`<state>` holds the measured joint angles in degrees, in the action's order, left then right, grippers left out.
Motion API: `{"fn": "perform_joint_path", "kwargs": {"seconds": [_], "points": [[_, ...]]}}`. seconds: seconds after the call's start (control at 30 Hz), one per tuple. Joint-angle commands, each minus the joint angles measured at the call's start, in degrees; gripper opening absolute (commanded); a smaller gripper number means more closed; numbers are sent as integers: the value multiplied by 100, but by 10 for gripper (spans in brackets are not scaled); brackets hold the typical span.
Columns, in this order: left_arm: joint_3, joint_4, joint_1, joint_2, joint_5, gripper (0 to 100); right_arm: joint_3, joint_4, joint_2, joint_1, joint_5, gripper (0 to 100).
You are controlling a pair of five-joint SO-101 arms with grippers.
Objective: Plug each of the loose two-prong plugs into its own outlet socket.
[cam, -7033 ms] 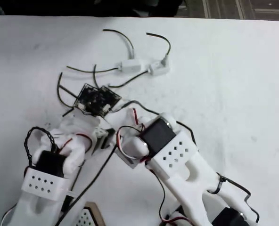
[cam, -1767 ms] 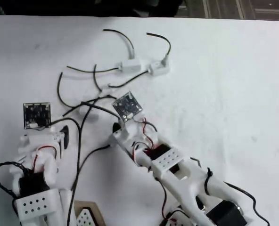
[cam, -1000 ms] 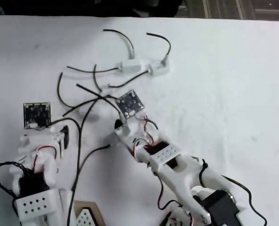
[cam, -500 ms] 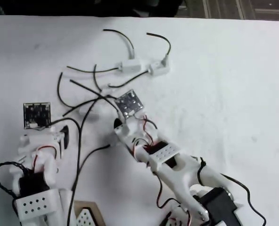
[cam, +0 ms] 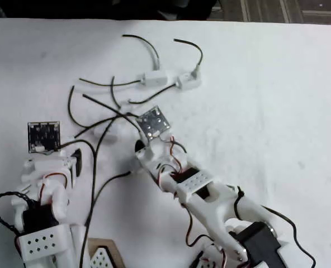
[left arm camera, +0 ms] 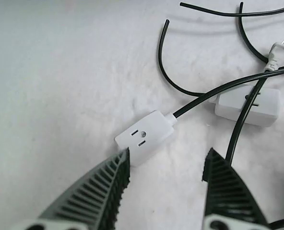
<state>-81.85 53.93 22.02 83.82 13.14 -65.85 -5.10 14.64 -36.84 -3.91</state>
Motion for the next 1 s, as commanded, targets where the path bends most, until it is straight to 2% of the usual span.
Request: {"fn": "perform_joint_path", "kwargs": {"seconds": [0.0, 0.27, 0.97], "points": [[18, -79, 22, 48, 35, 253, 123, -154, 66, 57, 0, 17], [18, -79, 22, 48, 35, 253, 79, -75, 268, 57, 0, 17], [18, -79, 31, 48, 35, 253, 79, 1270, 75, 31, -26, 17]]}}
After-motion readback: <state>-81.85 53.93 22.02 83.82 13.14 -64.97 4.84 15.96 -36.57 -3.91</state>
